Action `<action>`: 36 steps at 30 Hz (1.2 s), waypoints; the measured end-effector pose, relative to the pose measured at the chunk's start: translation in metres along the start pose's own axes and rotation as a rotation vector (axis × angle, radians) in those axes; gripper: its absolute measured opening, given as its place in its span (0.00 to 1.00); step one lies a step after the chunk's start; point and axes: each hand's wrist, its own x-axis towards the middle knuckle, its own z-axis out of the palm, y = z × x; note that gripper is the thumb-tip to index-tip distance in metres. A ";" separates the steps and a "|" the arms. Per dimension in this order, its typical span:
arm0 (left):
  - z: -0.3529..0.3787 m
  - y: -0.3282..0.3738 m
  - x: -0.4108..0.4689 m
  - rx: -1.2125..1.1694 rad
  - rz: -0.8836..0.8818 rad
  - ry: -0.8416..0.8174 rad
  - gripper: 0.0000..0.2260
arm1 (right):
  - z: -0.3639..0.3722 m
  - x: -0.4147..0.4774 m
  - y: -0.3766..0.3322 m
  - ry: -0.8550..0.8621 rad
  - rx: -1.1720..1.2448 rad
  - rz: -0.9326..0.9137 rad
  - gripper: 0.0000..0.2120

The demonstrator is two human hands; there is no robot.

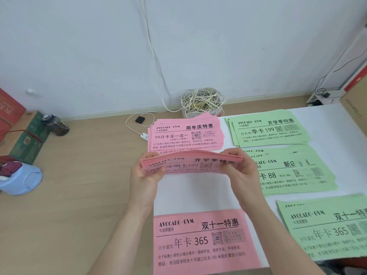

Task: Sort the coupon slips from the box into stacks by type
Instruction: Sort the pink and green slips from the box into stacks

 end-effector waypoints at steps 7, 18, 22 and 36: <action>-0.003 -0.013 -0.004 0.092 -0.063 -0.037 0.19 | 0.003 -0.006 0.008 0.043 0.013 0.109 0.18; -0.013 -0.025 -0.004 0.334 -0.082 -0.114 0.11 | -0.003 -0.001 0.004 0.025 -0.081 0.190 0.17; -0.019 -0.020 -0.005 0.437 -0.101 -0.122 0.12 | -0.009 0.001 0.003 0.009 -0.213 0.163 0.11; -0.021 -0.011 -0.033 0.856 -0.067 -0.004 0.22 | -0.007 -0.003 -0.003 -0.043 -0.910 0.197 0.15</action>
